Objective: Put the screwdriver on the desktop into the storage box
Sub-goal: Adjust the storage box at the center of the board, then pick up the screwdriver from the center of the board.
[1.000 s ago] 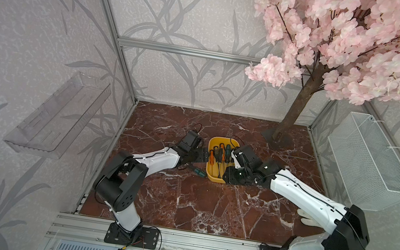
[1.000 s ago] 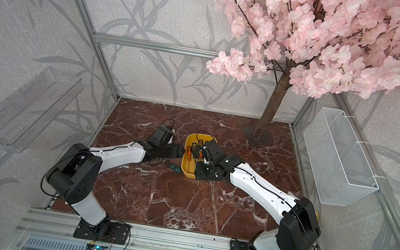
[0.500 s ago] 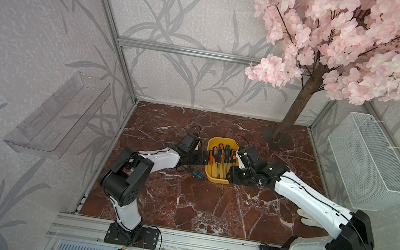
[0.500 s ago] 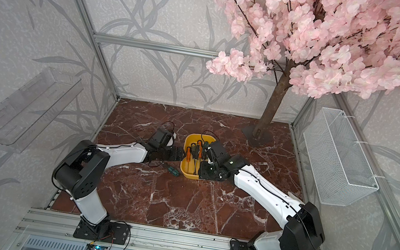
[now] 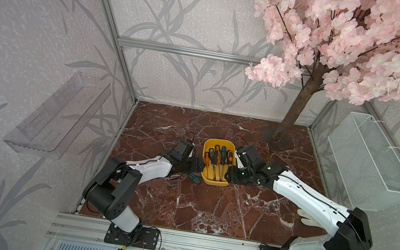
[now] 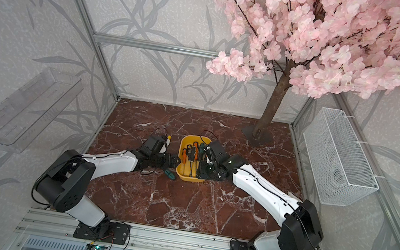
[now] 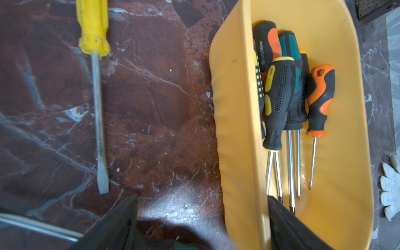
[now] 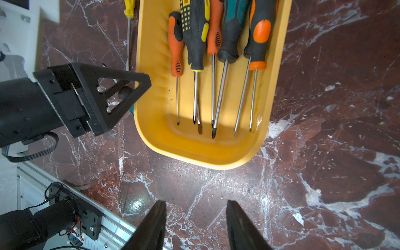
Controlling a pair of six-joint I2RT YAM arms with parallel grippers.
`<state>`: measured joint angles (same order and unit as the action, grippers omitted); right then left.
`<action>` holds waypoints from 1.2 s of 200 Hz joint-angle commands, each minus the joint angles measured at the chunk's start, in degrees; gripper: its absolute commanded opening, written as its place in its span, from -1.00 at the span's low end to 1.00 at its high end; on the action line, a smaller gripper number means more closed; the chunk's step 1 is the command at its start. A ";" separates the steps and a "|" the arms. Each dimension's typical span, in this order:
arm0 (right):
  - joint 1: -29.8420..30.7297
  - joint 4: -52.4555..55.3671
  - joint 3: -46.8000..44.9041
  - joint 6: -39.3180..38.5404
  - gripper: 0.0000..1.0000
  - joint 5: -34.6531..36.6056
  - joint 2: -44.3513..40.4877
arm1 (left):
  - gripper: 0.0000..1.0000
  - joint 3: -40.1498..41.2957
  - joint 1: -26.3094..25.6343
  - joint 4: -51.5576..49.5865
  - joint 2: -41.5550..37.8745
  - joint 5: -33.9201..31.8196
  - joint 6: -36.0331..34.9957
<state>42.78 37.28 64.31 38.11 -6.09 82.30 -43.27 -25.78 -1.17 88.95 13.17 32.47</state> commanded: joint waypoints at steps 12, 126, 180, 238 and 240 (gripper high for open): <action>-0.25 -0.16 -0.20 0.32 -0.02 0.02 0.05 | 0.84 1.34 -0.24 -2.66 -5.15 -3.09 -0.63; -0.16 -0.81 1.30 0.13 -0.02 -1.45 2.16 | 0.38 6.42 -1.20 -17.54 -15.64 -11.61 11.46; -0.16 -0.55 1.06 0.35 -0.03 -1.21 1.50 | 0.38 4.62 -1.19 -18.09 -9.22 -12.25 13.89; -0.16 -0.20 0.24 0.30 -0.02 -0.69 0.58 | 0.20 4.29 -1.19 -14.90 -3.38 -13.08 15.45; -0.16 -0.26 0.23 0.37 -0.02 -0.75 0.58 | 0.20 4.23 -1.20 -14.84 -3.17 -13.08 15.44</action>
<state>42.78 36.84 64.49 38.11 -7.14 83.96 -38.59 -26.94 -15.64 83.18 1.41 47.05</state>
